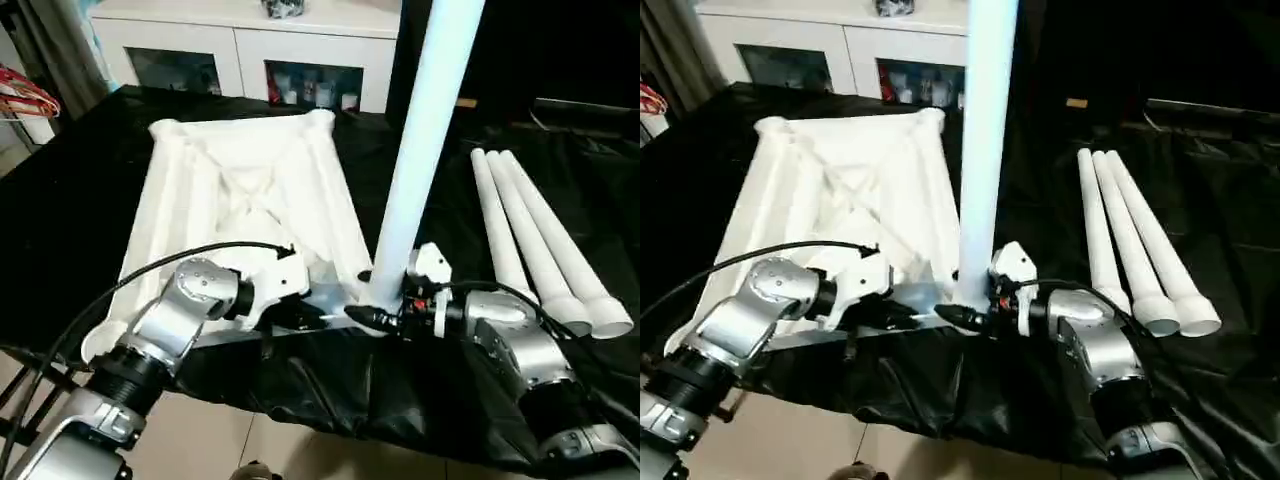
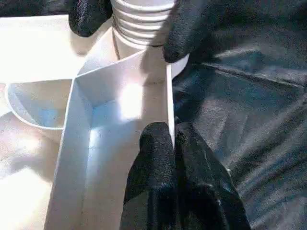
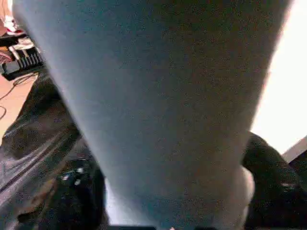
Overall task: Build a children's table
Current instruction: Insert table leg to table base, then rotate leg to tighten
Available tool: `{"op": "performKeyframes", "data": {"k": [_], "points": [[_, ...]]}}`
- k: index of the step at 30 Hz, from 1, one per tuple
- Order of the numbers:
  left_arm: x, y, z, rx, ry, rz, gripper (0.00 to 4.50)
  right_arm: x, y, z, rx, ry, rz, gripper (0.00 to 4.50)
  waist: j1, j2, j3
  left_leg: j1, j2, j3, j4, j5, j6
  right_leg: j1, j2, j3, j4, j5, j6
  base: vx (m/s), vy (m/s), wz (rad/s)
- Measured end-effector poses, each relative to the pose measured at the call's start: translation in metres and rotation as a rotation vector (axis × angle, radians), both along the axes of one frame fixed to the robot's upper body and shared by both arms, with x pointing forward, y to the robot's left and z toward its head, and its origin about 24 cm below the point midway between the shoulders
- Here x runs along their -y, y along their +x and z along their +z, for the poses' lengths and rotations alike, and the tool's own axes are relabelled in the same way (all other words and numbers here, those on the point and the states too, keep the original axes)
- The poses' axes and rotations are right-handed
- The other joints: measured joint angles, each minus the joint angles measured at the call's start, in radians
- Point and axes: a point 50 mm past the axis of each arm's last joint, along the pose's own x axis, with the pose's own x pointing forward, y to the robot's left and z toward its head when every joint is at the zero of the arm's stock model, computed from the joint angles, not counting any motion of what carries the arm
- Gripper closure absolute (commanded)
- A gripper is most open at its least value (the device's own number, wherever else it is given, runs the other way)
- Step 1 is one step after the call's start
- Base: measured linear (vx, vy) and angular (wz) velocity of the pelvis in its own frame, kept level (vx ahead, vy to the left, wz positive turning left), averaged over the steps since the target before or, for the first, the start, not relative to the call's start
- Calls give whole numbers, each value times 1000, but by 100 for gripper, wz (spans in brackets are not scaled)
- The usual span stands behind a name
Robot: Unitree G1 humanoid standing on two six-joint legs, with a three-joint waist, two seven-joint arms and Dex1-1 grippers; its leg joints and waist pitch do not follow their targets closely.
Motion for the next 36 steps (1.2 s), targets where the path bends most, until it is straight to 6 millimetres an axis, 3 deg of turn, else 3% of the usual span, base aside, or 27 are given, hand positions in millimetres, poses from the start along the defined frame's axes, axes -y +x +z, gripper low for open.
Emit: {"op": "performKeyframes", "data": {"k": [2,13,17,23,28,29,36], "points": [[-1,0,0,-5,-1,-13,450,0,-2,0,1,1,9,159,1,0,0,0,0,0,0,0,0,0,0,0,0,0,0,0,0,0],[-2,3,-2,-14,-3,-17,450,-4,-6,-2,-1,12,-16,168,3,0,0,1,1,0,3,0,0,1,0,0,4,0,0,0,0,0],[4,11,-5,-6,-21,98,450,-7,5,-8,18,17,-201,169,-7,0,-1,4,2,1,5,3,-3,3,0,1,7,2,-3,0,0,0],[30,20,-11,32,-54,286,450,-18,32,-12,28,25,-589,170,-34,0,-1,9,3,2,4,4,-4,4,0,1,8,5,-6,0,0,0],[49,24,-11,75,-63,377,450,-24,46,-10,38,-13,-781,170,-37,0,-1,8,3,2,3,4,-6,4,0,0,8,5,-6,0,0,0],[49,24,-11,78,-63,378,450,-25,46,-10,45,-13,-788,115,-37,0,-1,6,3,2,3,4,-6,4,0,0,8,5,-5,0,0,0],[47,21,-10,95,-67,365,450,-30,46,-11,53,17,-767,55,-43,-1,-2,4,3,2,4,4,-5,2,0,0,5,5,-5,0,0,0]]}}
